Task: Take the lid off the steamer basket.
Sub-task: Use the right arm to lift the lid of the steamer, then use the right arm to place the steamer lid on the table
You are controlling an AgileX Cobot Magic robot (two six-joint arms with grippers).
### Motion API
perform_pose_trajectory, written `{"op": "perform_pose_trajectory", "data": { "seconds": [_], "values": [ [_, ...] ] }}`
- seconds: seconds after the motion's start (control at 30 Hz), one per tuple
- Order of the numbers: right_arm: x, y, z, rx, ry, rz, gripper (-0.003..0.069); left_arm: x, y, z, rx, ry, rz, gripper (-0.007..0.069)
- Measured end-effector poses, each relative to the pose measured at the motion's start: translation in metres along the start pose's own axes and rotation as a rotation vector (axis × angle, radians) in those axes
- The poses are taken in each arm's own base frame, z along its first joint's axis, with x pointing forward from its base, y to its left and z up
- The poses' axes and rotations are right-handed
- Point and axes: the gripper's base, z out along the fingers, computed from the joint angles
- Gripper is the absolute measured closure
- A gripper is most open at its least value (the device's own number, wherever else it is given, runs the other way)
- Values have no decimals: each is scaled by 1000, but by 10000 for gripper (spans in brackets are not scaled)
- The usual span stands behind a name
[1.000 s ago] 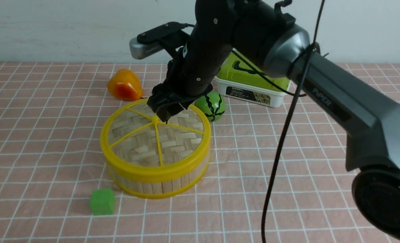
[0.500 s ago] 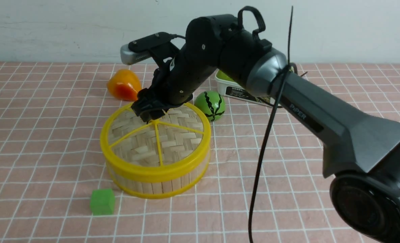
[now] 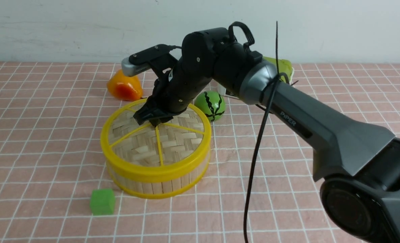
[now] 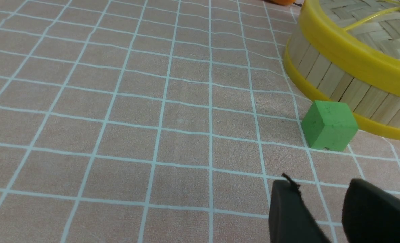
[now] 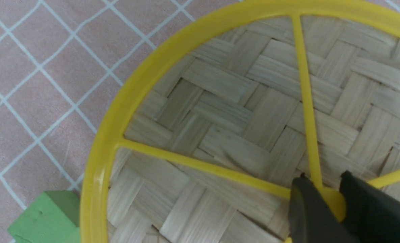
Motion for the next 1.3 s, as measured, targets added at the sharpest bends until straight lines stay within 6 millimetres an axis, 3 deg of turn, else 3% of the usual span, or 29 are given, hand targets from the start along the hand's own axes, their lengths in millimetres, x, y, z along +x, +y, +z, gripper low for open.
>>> {"op": "perform_pose_trajectory", "data": {
  "seconds": [0.2,0.33,0.37,0.43,0.47,0.5,0.53,0.6,0.67,0.7,0.77,0.87,0.9,0.97,1.13,1.3],
  "values": [
    [-24,8,-44,4,-76,-40,579,0,0,0,0,0,0,386],
    [-40,15,-95,7,-152,-28,579,0,0,0,0,0,0,386],
    [-40,15,-98,9,-153,-29,579,0,0,0,0,0,0,386],
    [-44,11,-134,38,-179,-24,579,0,0,0,0,0,0,386],
    [-46,2,-160,65,-212,-13,579,0,0,0,0,0,0,386],
    [-47,3,-164,66,-216,-14,579,0,0,0,0,0,0,386],
    [-44,-12,-203,117,-245,12,579,0,0,0,0,0,0,386],
    [-40,-23,-223,148,-251,32,579,0,0,0,0,0,0,386],
    [-21,-48,-265,227,-229,67,579,0,0,0,0,0,0,386],
    [-19,-48,-273,236,-236,65,579,0,0,0,0,0,0,386],
    [2,-66,-291,287,-183,92,579,0,0,0,0,0,0,386],
    [50,-86,-290,311,-28,151,579,0,0,0,0,0,0,386],
    [53,-88,-290,312,-20,160,579,0,0,0,0,0,0,386],
    [84,-98,-274,311,21,215,579,0,0,0,0,0,0,386],
    [133,-115,-215,332,-18,277,579,0,0,0,0,0,0,386],
    [160,-134,-157,348,-66,345,579,0,0,0,0,0,0,386]
  ]
}}
